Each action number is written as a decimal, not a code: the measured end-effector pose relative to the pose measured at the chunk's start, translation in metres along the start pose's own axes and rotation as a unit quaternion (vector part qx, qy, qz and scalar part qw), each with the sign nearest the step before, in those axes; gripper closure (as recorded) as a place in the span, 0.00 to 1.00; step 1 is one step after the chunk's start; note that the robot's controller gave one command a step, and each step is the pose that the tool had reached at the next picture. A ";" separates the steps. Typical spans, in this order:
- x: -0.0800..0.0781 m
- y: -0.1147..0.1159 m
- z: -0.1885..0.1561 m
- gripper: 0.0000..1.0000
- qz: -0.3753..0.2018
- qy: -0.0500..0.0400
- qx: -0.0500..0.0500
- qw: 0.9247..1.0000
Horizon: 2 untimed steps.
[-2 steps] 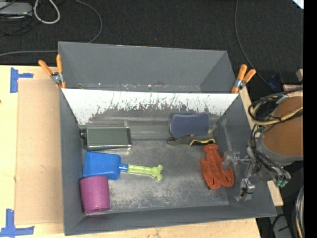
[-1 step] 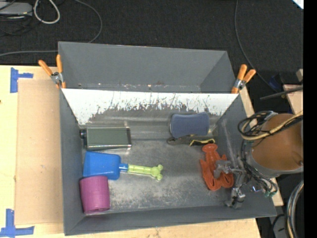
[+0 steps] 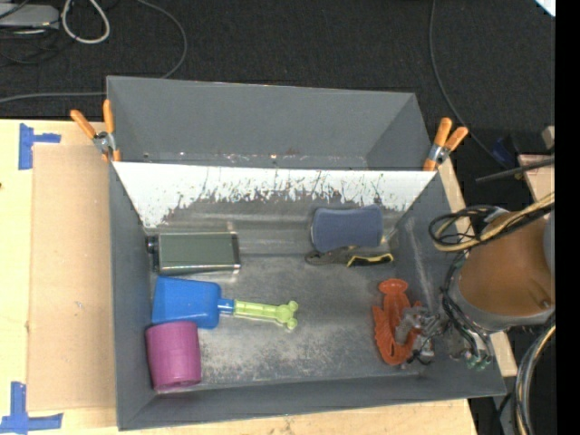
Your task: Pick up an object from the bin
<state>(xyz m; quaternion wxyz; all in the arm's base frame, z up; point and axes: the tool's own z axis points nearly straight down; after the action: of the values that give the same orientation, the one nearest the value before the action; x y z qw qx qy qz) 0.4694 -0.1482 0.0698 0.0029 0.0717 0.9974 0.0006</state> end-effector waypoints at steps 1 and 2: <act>0.000 0.000 0.000 1.00 -0.001 0.000 0.000 1.000; -0.001 0.000 -0.068 1.00 -0.003 0.000 0.000 1.000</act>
Offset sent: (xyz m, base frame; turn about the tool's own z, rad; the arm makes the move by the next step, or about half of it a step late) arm 0.0001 0.0001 0.0684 -0.0010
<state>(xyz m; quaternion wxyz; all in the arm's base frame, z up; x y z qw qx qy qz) 0.4699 -0.1481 0.1379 0.0032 0.0688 0.9976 0.0006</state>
